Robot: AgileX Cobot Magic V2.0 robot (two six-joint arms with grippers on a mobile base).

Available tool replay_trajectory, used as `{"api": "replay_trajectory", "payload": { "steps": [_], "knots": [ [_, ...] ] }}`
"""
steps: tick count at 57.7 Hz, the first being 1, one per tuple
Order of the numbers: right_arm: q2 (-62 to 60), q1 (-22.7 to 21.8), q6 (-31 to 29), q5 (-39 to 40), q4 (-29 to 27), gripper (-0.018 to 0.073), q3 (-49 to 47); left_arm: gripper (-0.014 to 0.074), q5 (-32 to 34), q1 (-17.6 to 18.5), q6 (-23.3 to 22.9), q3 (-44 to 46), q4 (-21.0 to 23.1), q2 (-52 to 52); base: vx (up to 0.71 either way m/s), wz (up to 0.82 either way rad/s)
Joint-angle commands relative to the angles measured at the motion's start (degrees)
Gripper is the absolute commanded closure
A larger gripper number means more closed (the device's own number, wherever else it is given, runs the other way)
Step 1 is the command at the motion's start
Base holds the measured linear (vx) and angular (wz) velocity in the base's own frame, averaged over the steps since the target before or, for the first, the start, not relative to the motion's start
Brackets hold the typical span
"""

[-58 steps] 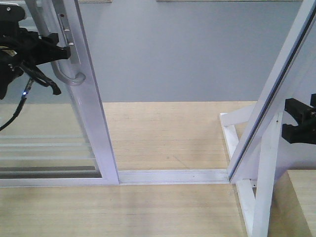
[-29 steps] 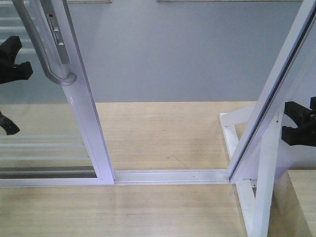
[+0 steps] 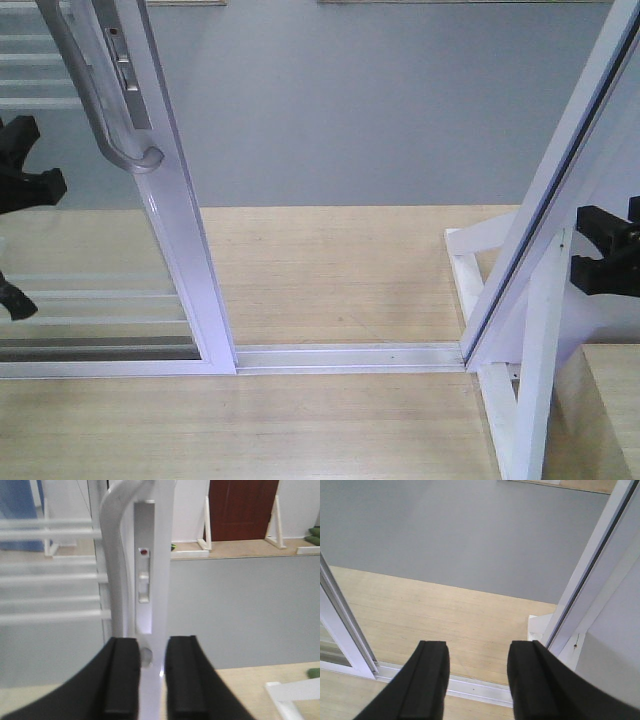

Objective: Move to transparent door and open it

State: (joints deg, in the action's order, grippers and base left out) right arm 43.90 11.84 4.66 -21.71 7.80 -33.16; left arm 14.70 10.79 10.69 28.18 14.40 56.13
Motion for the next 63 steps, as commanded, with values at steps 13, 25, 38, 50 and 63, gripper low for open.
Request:
{"api": "replay_trajectory", "payload": {
  "steps": [13, 25, 38, 50, 63],
  "knots": [
    [0.0, -0.3, -0.2, 3.9, 0.3, 0.0202, -1.8, 0.0603, 4.2, 0.4, -8.2, -15.1, -9.3, -18.2, 0.00, 0.00],
    [0.0, -0.3, -0.2, 4.0, 0.3, 0.0202, -1.8, 0.0603, 4.6, -3.6, -8.1, -27.8, -8.9, -35.6, 0.00, 0.00],
    [0.0, -0.3, -0.2, 3.9, 0.3, 0.0202, -1.8, 0.0602, -6.1, -5.1, -5.3, -31.5, -9.5, -52.6, 0.00, 0.00],
    [0.0, -0.3, -0.2, 3.5, 0.3, 0.0204, -1.8, 0.0602, -16.5, -5.1, -5.2, -31.5, -9.2, -56.9, 0.00, 0.00],
    [0.0, -0.3, -0.2, 3.2, 0.3, 0.0205, -1.8, 0.0602, -16.9, -5.1, -5.2, -31.5, -9.2, -56.9, 0.00, 0.00]
  ]
}}
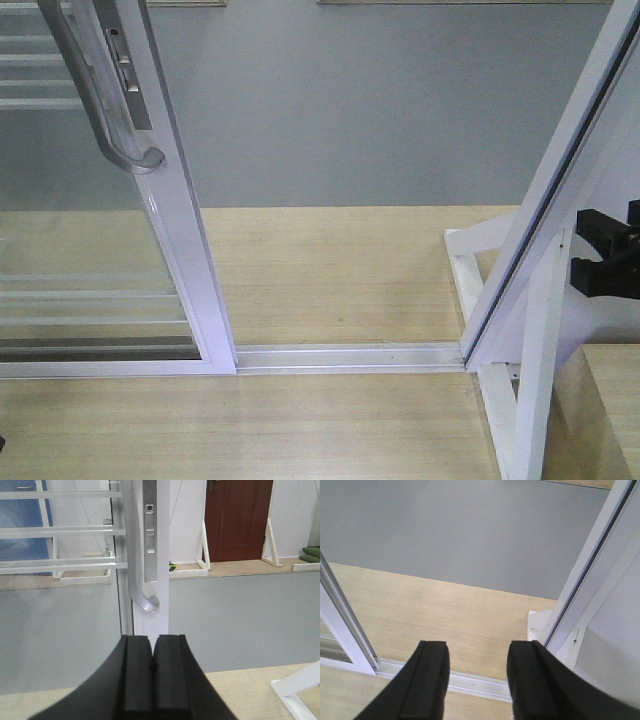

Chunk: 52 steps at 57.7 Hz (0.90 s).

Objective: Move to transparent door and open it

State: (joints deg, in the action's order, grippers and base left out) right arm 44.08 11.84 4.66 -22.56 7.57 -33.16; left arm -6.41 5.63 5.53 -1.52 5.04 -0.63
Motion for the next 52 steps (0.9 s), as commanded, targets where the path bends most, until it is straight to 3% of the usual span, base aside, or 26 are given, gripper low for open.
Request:
{"api": "replay_trajectory", "payload": {
  "steps": [1, 30, 52],
  "knots": [
    [-0.1, -0.3, -0.2, 4.0, 0.5, 0.0205, -1.8, 0.0602, 4.2, 0.1, -0.1, -1.8, 0.1, -0.2, 0.00, 0.00],
    [-2.0, -1.1, -0.2, 5.3, 1.8, 0.0224, 0.7, 0.0602, 4.2, 0.1, -0.1, -1.8, 0.1, -0.2, 0.00, 0.00],
    [-28.8, -12.1, -0.2, 17.7, 1.5, 0.0573, 21.8, 0.0602, 4.2, 0.1, -0.1, -1.8, 0.1, -0.2, 0.00, 0.00]
  ]
}}
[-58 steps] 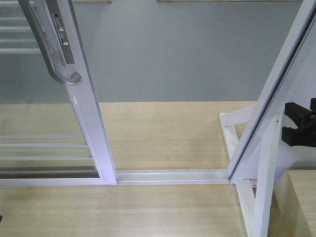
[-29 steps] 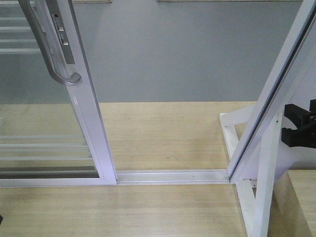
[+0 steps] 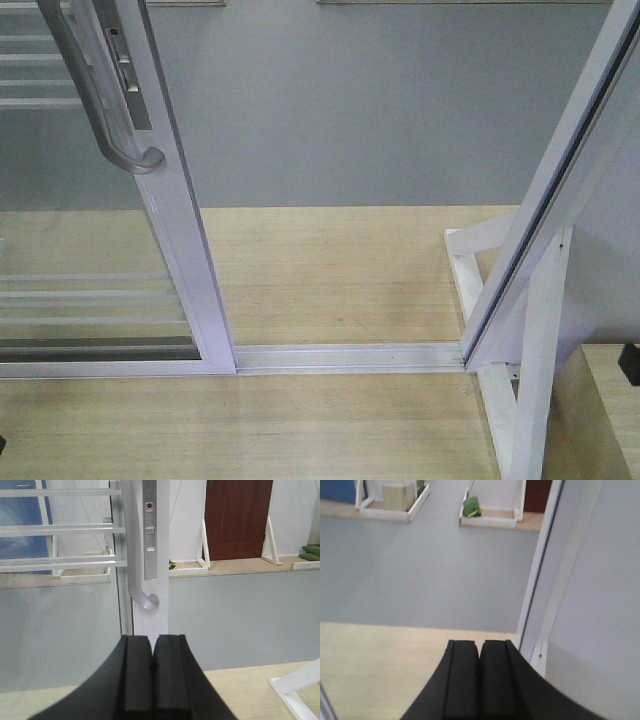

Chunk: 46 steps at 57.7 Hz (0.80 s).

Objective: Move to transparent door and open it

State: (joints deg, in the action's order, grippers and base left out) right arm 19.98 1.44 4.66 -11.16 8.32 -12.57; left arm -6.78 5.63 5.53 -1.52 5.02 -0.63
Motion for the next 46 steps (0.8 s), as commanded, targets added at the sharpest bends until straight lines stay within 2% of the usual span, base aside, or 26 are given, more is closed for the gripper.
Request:
{"api": "replay_trajectory", "payload": {
  "steps": [1, 17, 24, 26, 31, 46],
  "knots": [
    [-5.7, -2.0, -0.2, 6.3, 0.7, 0.0573, 1.7, 0.0602, 4.5, 0.1, -0.1, -1.8, 0.1, -0.2, 0.00, 0.00],
    [-19.1, -3.6, -0.9, 6.5, -1.0, 0.0568, 10.8, 0.0602, 4.5, 0.1, -0.1, -1.8, 0.1, -0.2, 0.00, 0.00],
    [-21.5, -3.6, -6.1, 11.2, -4.3, 0.0566, 15.3, 0.0602, 4.5, 0.1, -0.1, -1.8, 0.1, -0.2, 0.00, 0.00],
    [-21.3, -3.6, -7.9, 10.0, -6.0, 0.0567, 15.1, 0.0602, 4.5, 0.1, -0.1, -1.8, 0.1, -0.2, 0.00, 0.00],
    [-21.4, -3.6, -11.5, 10.8, -6.2, 0.0566, 15.1, 0.0602, 4.5, 0.1, -0.1, -1.8, 0.1, -0.2, 0.00, 0.00],
    [-21.4, -4.7, -12.0, 10.8, -6.3, 0.0564, 15.1, 0.0602, 4.5, 0.1, -0.1, -1.8, 0.1, -0.2, 0.00, 0.00]
  ]
}}
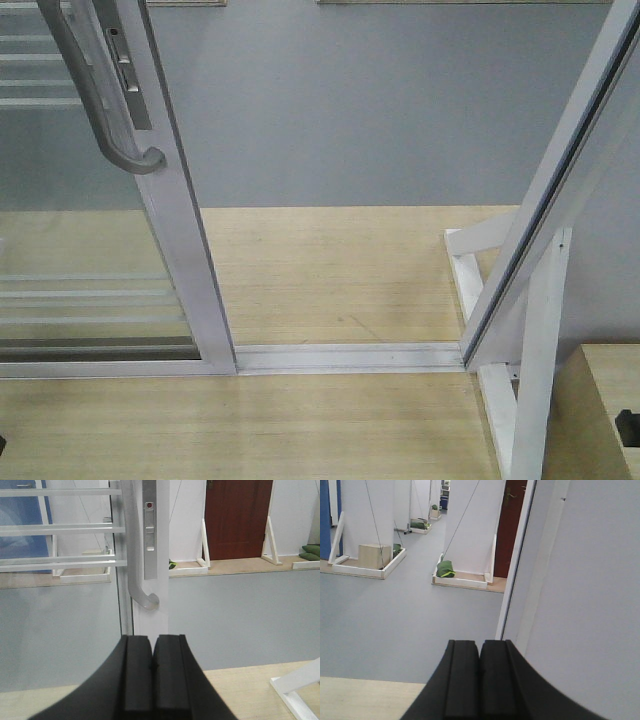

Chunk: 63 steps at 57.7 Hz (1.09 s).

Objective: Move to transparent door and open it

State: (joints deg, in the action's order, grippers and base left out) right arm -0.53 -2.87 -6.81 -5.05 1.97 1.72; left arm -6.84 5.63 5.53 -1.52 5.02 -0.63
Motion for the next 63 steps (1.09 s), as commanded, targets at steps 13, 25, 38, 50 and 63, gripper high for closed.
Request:
{"api": "replay_trajectory", "payload": {
  "steps": [13, 25, 38, 50, 63],
  "knots": [
    [-0.8, -0.4, -0.5, 4.7, 0.0, 0.0564, 0.8, 0.0602, 4.6, 0.1, -0.1, -1.8, 0.1, -0.2, 0.00, 0.00],
    [-0.8, -0.4, -0.5, 4.7, 0.0, 0.0564, 0.8, 0.0602, 4.6, 0.1, -0.1, -1.8, 0.1, -0.2, 0.00, 0.00],
    [-0.8, -0.4, -0.5, 4.7, 0.0, 0.0564, 0.8, 0.0602, 4.6, 0.1, -0.1, -1.8, 0.1, -0.2, 0.00, 0.00],
    [-0.8, -0.4, -0.5, 4.7, 0.0, 0.0564, 0.8, 0.0602, 4.6, 0.1, -0.1, -1.8, 0.1, -0.2, 0.00, 0.00],
    [-0.8, -0.4, -0.5, 4.7, 0.0, 0.0564, 0.8, 0.0602, 4.6, 0.1, -0.1, -1.8, 0.1, -0.2, 0.00, 0.00]
  ]
}}
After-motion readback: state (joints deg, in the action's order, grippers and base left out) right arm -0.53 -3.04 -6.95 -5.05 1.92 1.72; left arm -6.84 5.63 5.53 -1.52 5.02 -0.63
